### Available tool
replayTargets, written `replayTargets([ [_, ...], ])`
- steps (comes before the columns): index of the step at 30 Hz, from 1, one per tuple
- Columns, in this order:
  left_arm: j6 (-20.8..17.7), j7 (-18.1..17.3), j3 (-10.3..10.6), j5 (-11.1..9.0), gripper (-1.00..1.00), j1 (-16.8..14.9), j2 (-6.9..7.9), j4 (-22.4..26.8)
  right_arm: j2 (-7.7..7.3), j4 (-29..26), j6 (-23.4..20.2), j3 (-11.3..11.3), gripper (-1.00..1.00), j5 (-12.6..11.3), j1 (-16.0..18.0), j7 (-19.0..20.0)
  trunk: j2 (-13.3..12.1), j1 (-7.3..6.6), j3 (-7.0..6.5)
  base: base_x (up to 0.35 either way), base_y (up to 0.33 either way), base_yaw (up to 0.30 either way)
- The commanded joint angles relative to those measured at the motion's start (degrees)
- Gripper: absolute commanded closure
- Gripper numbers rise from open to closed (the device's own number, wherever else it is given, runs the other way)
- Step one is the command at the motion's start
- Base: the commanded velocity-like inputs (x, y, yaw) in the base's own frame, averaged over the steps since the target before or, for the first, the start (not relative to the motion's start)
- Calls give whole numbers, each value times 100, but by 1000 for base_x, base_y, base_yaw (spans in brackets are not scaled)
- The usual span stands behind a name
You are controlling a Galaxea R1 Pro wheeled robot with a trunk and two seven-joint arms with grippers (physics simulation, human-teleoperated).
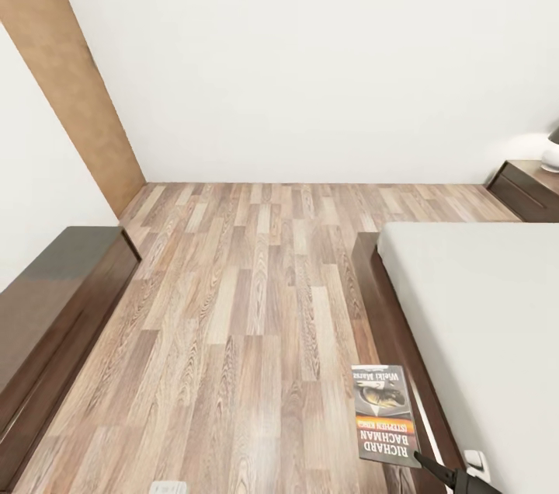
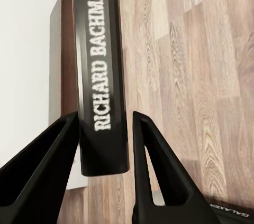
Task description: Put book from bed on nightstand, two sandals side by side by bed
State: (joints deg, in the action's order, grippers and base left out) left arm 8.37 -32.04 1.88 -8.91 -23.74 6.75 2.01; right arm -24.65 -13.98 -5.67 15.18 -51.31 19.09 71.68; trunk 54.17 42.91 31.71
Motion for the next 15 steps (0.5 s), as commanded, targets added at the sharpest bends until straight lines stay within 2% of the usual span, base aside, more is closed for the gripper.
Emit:
replayTargets([
  [1, 15, -21, 23, -40, -100, -4, 1, -8, -4, -3, -58, 39, 100, -60, 3, 15, 4, 0, 5, 0, 0, 0],
  [12, 15, -21, 23, -40, -100, -1, 1, -8, -4, -72, -42, 79, 100, -42, 3, 84, 4, 0, -67, 0, 0, -40],
  [15, 15, -21, 23, -40, -100, -5, 1, -8, -4, -64, 83, 85, 100, -39, 6, 77, 4, 0, -94, 0, 0, -9],
])
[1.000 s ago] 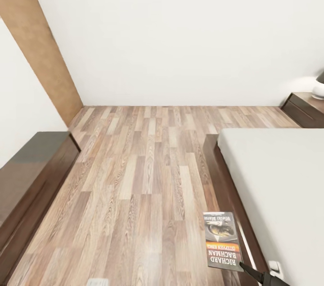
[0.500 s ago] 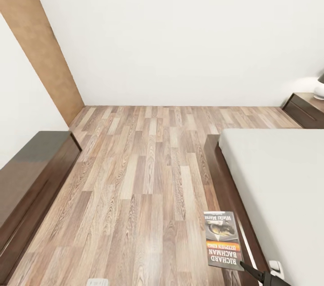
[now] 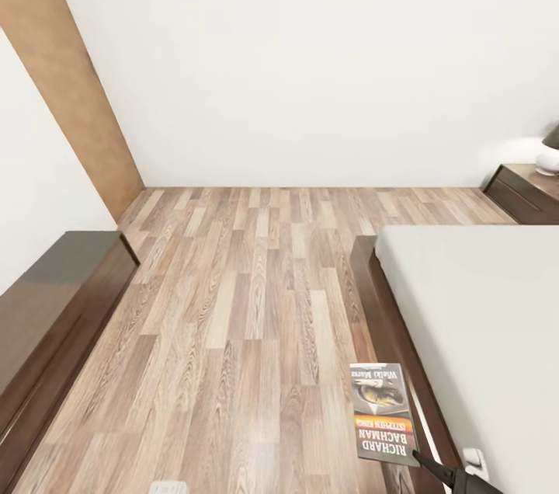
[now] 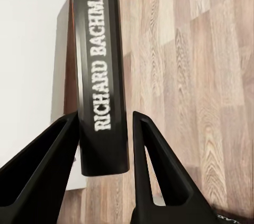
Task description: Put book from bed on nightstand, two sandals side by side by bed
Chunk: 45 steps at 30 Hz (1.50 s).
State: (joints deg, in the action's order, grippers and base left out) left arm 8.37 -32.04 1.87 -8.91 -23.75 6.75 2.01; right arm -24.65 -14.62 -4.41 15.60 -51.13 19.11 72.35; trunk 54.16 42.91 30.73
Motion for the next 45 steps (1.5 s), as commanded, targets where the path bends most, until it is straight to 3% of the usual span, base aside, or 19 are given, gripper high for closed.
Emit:
replayTargets([
  [1, 15, -21, 24, -40, -100, -3, 1, -8, -5, 2, 6, 44, 100, -57, 4, 7, 4, 0, -4, 0, 0, -4],
  [45, 15, -21, 27, -40, -100, -3, -1, -8, -5, 47, 98, 49, 100, -55, 4, -54, 4, 0, -410, 0, 0, -9],
])
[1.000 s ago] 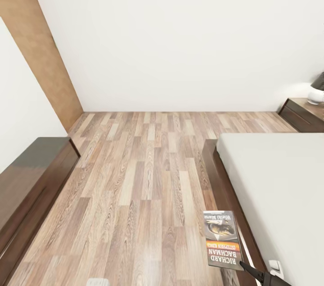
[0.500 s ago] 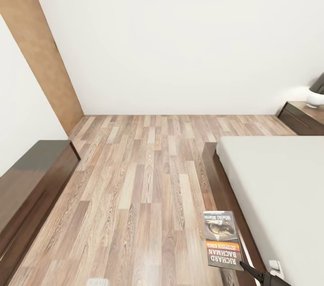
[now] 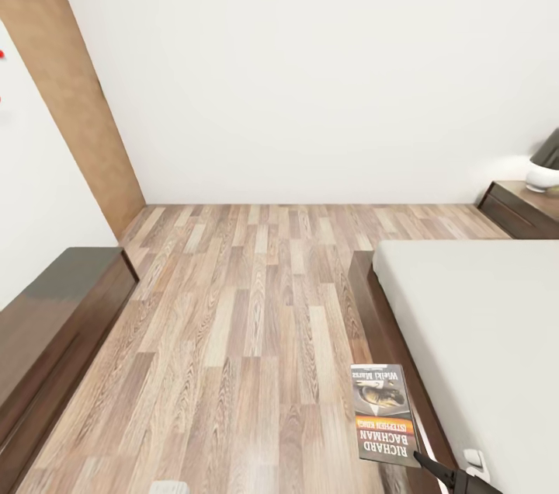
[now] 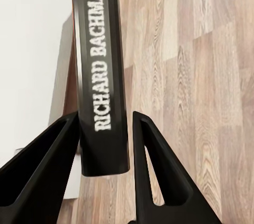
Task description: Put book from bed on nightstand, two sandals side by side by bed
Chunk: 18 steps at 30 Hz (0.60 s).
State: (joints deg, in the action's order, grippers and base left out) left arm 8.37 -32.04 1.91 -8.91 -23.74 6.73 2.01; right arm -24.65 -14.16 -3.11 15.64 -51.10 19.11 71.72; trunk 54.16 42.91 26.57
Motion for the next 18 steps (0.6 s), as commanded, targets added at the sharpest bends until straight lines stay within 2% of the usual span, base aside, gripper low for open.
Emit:
replayTargets([
  [1, 15, -21, 24, -40, -100, -4, 1, -8, -5, 1, -32, 44, 100, -58, 3, 9, 4, 1, -4, 0, 0, 0],
  [18, 15, -21, 25, -40, -100, -7, -4, -8, -5, -1, -32, 44, 100, -58, 3, 9, 4, 1, -161, 0, 0, 0],
])
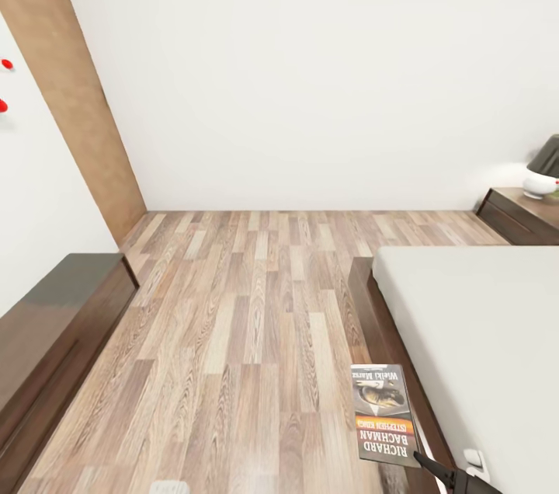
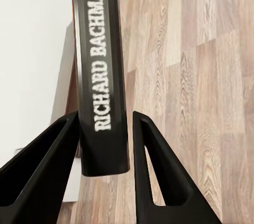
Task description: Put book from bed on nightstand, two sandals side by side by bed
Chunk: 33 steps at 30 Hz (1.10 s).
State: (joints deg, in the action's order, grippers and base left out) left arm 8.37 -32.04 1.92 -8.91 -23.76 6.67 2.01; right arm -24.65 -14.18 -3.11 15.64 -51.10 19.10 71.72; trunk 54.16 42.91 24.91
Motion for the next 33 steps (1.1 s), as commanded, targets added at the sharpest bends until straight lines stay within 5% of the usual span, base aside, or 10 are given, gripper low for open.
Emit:
replayTargets([
  [1, 15, -21, 26, -40, -100, -2, 1, -8, -5, 1, -32, 44, 100, -58, 3, 9, 4, 1, -4, 0, 0, 0],
  [33, 15, -21, 27, -40, -100, -4, 1, -8, -5, 2, -32, 44, 100, -58, 2, 9, 4, 1, -299, 0, 0, 0],
])
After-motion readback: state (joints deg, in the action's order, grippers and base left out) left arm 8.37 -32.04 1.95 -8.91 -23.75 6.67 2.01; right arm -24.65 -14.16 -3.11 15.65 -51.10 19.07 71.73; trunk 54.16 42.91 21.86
